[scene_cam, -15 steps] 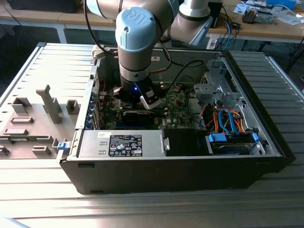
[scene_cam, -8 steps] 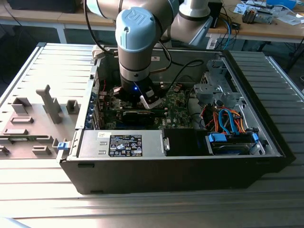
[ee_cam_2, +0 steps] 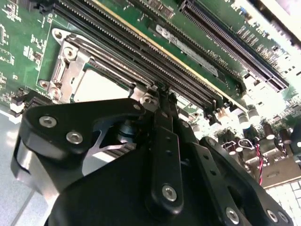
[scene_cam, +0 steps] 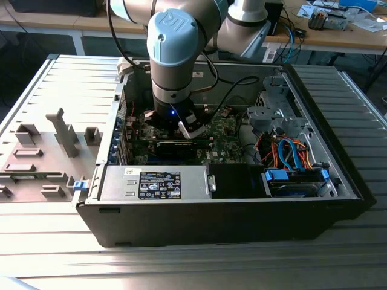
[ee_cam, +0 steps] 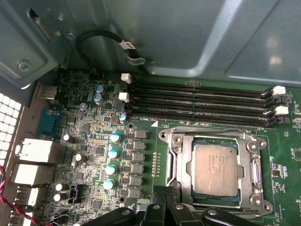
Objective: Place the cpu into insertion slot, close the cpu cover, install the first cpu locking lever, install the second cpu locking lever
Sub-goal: 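Install the second cpu locking lever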
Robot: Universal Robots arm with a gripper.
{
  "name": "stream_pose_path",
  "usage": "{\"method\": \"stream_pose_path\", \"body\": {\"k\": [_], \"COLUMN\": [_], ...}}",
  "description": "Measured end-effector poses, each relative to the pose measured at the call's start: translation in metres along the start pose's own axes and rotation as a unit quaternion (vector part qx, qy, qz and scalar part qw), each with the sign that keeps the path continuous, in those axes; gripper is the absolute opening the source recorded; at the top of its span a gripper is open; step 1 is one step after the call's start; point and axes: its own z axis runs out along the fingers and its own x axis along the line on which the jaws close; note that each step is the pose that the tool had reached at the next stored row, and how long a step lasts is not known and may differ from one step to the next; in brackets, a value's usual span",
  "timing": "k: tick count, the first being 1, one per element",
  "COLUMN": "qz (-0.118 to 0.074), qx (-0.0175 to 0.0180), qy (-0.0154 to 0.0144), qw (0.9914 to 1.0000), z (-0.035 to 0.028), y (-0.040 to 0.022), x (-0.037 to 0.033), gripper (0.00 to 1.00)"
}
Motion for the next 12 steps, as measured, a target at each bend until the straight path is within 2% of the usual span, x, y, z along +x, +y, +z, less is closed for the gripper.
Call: {"method": "stream_pose_path", "body": {"k": [12], "qz": [0.000], "qx": [0.0000], "qy": [0.0000], "qw": [1.00000], "z": [0.0000], "y": [0.0000], "x": [0.0000], "gripper": [0.11]}}
